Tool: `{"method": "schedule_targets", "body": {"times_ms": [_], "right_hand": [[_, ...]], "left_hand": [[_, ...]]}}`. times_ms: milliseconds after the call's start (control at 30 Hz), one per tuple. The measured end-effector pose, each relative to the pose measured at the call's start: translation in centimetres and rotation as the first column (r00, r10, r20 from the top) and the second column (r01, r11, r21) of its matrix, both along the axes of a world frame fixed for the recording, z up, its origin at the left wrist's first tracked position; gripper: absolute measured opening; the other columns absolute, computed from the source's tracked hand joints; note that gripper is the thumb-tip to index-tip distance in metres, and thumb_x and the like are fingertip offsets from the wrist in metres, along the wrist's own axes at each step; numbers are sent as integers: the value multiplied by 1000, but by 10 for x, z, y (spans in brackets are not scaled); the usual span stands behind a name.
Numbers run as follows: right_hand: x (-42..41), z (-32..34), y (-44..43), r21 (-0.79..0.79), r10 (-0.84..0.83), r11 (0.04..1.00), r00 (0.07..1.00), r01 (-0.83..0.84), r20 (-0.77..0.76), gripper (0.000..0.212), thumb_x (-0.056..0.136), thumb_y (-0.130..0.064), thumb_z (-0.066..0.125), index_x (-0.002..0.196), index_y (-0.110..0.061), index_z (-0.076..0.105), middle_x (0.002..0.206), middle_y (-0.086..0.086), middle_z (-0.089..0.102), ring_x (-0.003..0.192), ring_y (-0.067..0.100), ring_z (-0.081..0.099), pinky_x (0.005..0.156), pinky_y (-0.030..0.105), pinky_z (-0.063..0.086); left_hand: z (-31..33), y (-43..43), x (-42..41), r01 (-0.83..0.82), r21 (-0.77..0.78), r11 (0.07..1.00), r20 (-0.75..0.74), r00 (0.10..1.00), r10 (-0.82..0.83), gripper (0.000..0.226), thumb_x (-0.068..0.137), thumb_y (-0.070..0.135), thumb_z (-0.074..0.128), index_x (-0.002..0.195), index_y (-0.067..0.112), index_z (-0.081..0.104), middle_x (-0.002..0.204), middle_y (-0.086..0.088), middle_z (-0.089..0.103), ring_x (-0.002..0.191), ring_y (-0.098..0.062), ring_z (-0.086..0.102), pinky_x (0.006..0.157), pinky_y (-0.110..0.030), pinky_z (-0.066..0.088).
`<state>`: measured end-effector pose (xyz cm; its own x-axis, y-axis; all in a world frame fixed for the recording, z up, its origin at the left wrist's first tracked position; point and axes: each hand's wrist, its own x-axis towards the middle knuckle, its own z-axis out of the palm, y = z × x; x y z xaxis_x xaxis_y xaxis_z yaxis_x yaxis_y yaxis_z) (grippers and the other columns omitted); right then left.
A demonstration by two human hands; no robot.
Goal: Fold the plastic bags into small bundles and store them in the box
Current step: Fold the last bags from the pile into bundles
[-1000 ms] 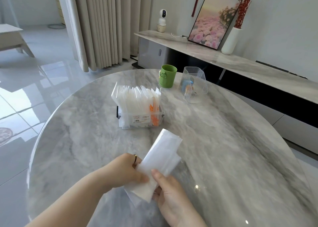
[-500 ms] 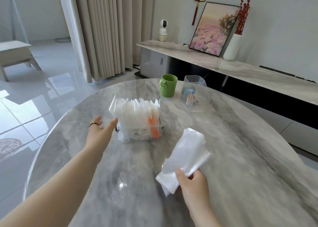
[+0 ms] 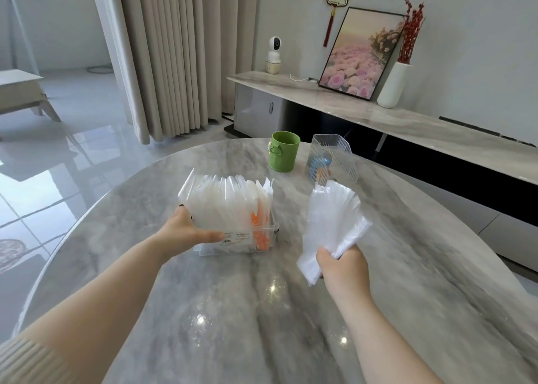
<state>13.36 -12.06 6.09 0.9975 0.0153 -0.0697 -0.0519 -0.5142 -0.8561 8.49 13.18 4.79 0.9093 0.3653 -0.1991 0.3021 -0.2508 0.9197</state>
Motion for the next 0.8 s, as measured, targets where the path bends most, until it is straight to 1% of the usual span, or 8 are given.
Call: {"method": "schedule_targets", "body": {"times_ms": [100, 233, 367, 467, 567, 667, 733, 800], "right_hand": [[10, 7, 6, -35, -8, 999, 999, 9, 46, 1, 87, -7, 51, 88, -8, 51, 75, 5, 53, 73, 26, 49, 57, 24, 32], [18, 13, 8, -91, -54, 994, 988, 67, 145, 22, 88, -6, 49, 108, 0, 55, 90, 15, 58, 88, 33, 56, 67, 24, 32], [12, 19, 9, -51, -44, 997, 975, 56, 217, 10, 88, -8, 50, 95, -4, 55, 81, 8, 53, 79, 24, 50, 66, 24, 32], [-8, 20, 11, -29, 31, 999, 966, -25, 256, 10, 87, -10, 52, 96, -6, 57, 84, 8, 55, 81, 20, 50, 69, 23, 35], [-32, 23, 11, -14, 93, 996, 960, -93, 265, 9, 85, -6, 52, 86, -15, 53, 79, 3, 52, 78, 18, 48, 66, 20, 34], [-47, 25, 11, -25, 119, 993, 954, -117, 276, 22, 83, -4, 51, 74, -22, 42, 71, -3, 47, 73, 17, 44, 61, 21, 33], [-53, 29, 13, -28, 129, 992, 960, -126, 250, 27, 82, -5, 51, 69, -26, 40, 66, -7, 43, 74, 17, 45, 66, 22, 36], [-58, 32, 16, -37, 135, 991, 964, -130, 230, 26, 82, -5, 50, 69, -26, 40, 63, -12, 39, 74, 17, 45, 67, 22, 35]], "left_hand": [[-4, 1, 8, 71, 10, 997, 18, 997, -71, 99, 31, 37, 82, 121, 15, 49, 115, -5, 61, 107, -20, 59, 95, -36, 48], [-14, -9, 5, 153, 67, 986, 11, 988, -154, 108, 30, 44, 80, 128, 16, 44, 121, -3, 54, 108, -16, 57, 92, -29, 49], [-25, -32, -24, 197, 70, 978, 53, 978, -200, 111, 33, 49, 81, 132, 18, 42, 128, -6, 50, 114, -15, 55, 98, -32, 47], [-22, -42, -46, 220, 173, 960, 18, 974, -227, 112, 28, 58, 77, 128, 21, 45, 119, 1, 50, 106, -8, 53, 89, -16, 45], [-11, -51, -67, 242, 233, 942, -47, 970, -238, 126, 12, 84, 65, 120, 20, 53, 116, -8, 52, 108, -18, 54, 95, -27, 47], [-2, -58, -88, 280, 252, 926, -119, 959, -258, 101, 14, 91, 53, 98, 36, 58, 107, -13, 53, 119, -33, 46, 100, -40, 41], [6, -63, -96, 270, 223, 937, -62, 963, -263, 90, 15, 91, 57, 94, 48, 49, 122, 1, 51, 127, -22, 39, 106, -35, 36], [11, -68, -98, 211, 156, 965, 9, 977, -215, 77, 27, 71, 78, 92, 48, 45, 121, 13, 45, 128, -15, 34, 107, -29, 32]]}}
